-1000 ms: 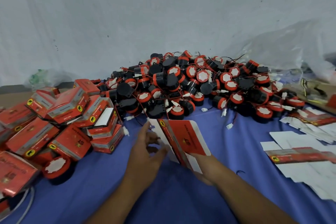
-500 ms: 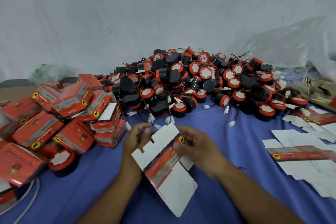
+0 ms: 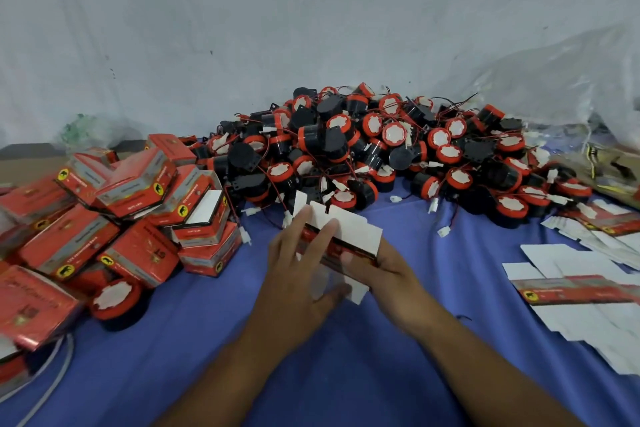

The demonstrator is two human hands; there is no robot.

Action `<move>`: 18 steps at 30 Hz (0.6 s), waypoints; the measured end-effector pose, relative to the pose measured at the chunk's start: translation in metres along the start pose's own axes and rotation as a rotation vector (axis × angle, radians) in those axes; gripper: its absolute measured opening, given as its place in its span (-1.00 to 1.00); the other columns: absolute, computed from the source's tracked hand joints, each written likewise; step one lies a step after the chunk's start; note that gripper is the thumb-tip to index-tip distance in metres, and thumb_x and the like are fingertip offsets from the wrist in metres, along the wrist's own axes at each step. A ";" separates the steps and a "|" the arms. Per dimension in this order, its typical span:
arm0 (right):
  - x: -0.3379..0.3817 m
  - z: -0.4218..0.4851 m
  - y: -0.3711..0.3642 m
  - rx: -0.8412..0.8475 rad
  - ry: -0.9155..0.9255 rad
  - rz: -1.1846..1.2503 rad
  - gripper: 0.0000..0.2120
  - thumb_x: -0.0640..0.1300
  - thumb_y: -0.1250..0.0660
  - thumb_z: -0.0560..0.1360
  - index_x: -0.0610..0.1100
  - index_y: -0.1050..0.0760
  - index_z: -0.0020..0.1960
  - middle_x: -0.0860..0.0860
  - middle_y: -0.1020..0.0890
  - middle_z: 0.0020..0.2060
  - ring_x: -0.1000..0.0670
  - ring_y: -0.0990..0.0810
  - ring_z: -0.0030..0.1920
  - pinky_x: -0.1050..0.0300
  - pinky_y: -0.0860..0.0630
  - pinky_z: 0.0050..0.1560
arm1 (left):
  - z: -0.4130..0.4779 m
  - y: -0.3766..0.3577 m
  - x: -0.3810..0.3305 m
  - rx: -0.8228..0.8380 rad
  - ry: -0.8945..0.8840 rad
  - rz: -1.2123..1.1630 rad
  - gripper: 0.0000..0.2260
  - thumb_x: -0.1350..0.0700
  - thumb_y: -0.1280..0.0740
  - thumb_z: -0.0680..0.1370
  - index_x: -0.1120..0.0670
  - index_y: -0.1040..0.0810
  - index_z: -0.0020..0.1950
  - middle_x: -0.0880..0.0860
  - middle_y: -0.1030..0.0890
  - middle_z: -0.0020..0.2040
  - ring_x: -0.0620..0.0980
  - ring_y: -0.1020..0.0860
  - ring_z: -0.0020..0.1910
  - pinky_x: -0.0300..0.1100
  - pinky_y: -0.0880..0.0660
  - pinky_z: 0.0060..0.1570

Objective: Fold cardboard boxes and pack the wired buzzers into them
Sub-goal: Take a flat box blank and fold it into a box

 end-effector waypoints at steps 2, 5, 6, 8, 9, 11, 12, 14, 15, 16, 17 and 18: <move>0.007 -0.004 -0.008 0.103 0.003 -0.022 -0.49 -0.24 -0.29 0.61 -0.07 -0.30 0.54 -0.05 -0.53 0.39 -0.09 -0.48 0.41 0.05 -0.47 0.35 | 0.000 0.005 -0.001 0.025 -0.026 -0.004 -0.23 -0.17 -0.46 0.45 -0.13 -0.16 0.56 -0.06 0.00 0.62 0.05 -0.20 0.43 -0.28 -0.16 0.28; 0.014 -0.009 -0.018 0.210 0.004 -0.050 -0.36 -0.31 -0.28 0.60 -0.09 -0.13 0.60 -0.07 -0.46 0.45 -0.11 -0.41 0.47 0.02 -0.42 0.40 | 0.001 0.007 -0.007 0.059 -0.039 -0.050 -0.28 -0.23 -0.38 0.48 -0.10 -0.15 0.55 -0.11 0.01 0.61 0.00 -0.19 0.43 -0.47 -0.10 0.21; 0.015 -0.011 -0.021 0.228 0.003 -0.054 -0.35 -0.32 -0.27 0.60 -0.07 -0.11 0.61 -0.07 -0.44 0.47 -0.10 -0.39 0.48 0.01 -0.40 0.42 | 0.001 0.009 -0.008 0.048 -0.027 -0.063 -0.30 -0.23 -0.38 0.48 -0.09 -0.18 0.52 -0.11 -0.01 0.61 -0.01 -0.19 0.43 -0.54 -0.12 0.17; 0.019 -0.012 -0.022 0.229 0.009 -0.045 -0.36 -0.30 -0.24 0.61 -0.06 -0.09 0.61 -0.05 -0.40 0.49 -0.10 -0.36 0.50 0.02 -0.40 0.41 | 0.001 0.013 -0.008 0.005 0.000 -0.060 -0.32 -0.18 -0.46 0.44 -0.09 -0.22 0.45 -0.04 -0.07 0.58 0.01 -0.21 0.44 -0.58 -0.13 0.15; 0.020 -0.013 -0.022 0.222 0.015 -0.036 -0.39 -0.25 -0.23 0.63 -0.06 -0.09 0.61 -0.04 -0.39 0.50 -0.09 -0.35 0.50 0.04 -0.40 0.40 | 0.002 0.015 -0.009 -0.021 0.008 -0.049 -0.32 -0.14 -0.51 0.42 -0.09 -0.25 0.42 0.01 -0.10 0.57 0.04 -0.22 0.43 -0.55 -0.13 0.15; 0.022 -0.014 -0.023 0.201 0.014 -0.023 -0.43 -0.01 -0.23 0.66 -0.01 -0.13 0.61 0.00 -0.36 0.52 -0.08 -0.33 0.52 0.05 -0.37 0.43 | 0.003 0.020 -0.008 -0.064 0.015 -0.041 -0.34 -0.03 -0.59 0.38 -0.08 -0.30 0.35 0.07 -0.14 0.53 0.08 -0.24 0.40 -0.43 -0.14 0.20; 0.022 -0.013 -0.023 0.184 -0.004 -0.015 -0.39 0.15 -0.24 0.63 0.03 -0.15 0.60 0.02 -0.35 0.52 -0.06 -0.32 0.52 0.03 -0.34 0.45 | 0.003 0.022 -0.006 -0.081 0.018 -0.043 -0.36 0.05 -0.61 0.37 -0.06 -0.32 0.31 0.08 -0.16 0.51 0.11 -0.26 0.38 -0.35 -0.18 0.22; 0.016 -0.012 -0.025 0.163 -0.073 0.044 -0.25 0.38 -0.26 0.51 0.10 -0.17 0.59 0.07 -0.36 0.52 -0.04 -0.32 0.52 -0.03 -0.30 0.49 | 0.003 0.026 -0.006 -0.110 0.007 -0.046 -0.45 0.19 -0.58 0.37 -0.01 -0.35 0.21 0.12 -0.18 0.48 0.16 -0.30 0.34 -0.22 -0.30 0.21; 0.011 -0.012 -0.025 0.164 -0.111 0.090 -0.22 0.41 -0.27 0.47 0.12 -0.17 0.58 0.10 -0.37 0.51 -0.01 -0.32 0.52 -0.05 -0.27 0.49 | 0.002 0.027 -0.007 -0.116 -0.013 -0.044 -0.49 0.22 -0.57 0.38 0.00 -0.36 0.18 0.14 -0.19 0.47 0.17 -0.32 0.34 -0.19 -0.33 0.21; 0.007 -0.012 -0.026 0.173 -0.138 0.126 -0.23 0.40 -0.28 0.48 0.14 -0.16 0.57 0.12 -0.38 0.50 0.02 -0.32 0.52 -0.04 -0.26 0.49 | 0.002 0.027 -0.010 -0.115 -0.040 -0.040 -0.51 0.23 -0.55 0.39 0.02 -0.36 0.17 0.17 -0.21 0.46 0.18 -0.33 0.35 -0.20 -0.36 0.22; 0.004 -0.012 -0.028 0.189 -0.152 0.147 -0.30 0.33 -0.27 0.53 0.15 -0.15 0.58 0.13 -0.38 0.50 0.04 -0.32 0.51 -0.02 -0.25 0.49 | 0.001 0.027 -0.013 -0.105 -0.072 -0.043 -0.53 0.23 -0.54 0.40 0.03 -0.38 0.17 0.19 -0.22 0.46 0.19 -0.35 0.37 -0.22 -0.40 0.24; 0.001 -0.012 -0.029 0.201 -0.162 0.153 -0.36 0.22 -0.27 0.57 0.14 -0.15 0.58 0.11 -0.38 0.50 0.03 -0.33 0.51 -0.03 -0.24 0.49 | 0.001 0.025 -0.018 -0.089 -0.106 -0.054 -0.55 0.24 -0.54 0.42 0.04 -0.40 0.18 0.20 -0.22 0.46 0.20 -0.36 0.39 -0.19 -0.45 0.26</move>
Point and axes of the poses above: each hand's wrist, its own z-axis towards the middle knuckle, its own y-axis out of the back of the hand, x = y × z, the point moved 9 cm from there along z, towards the middle knuckle
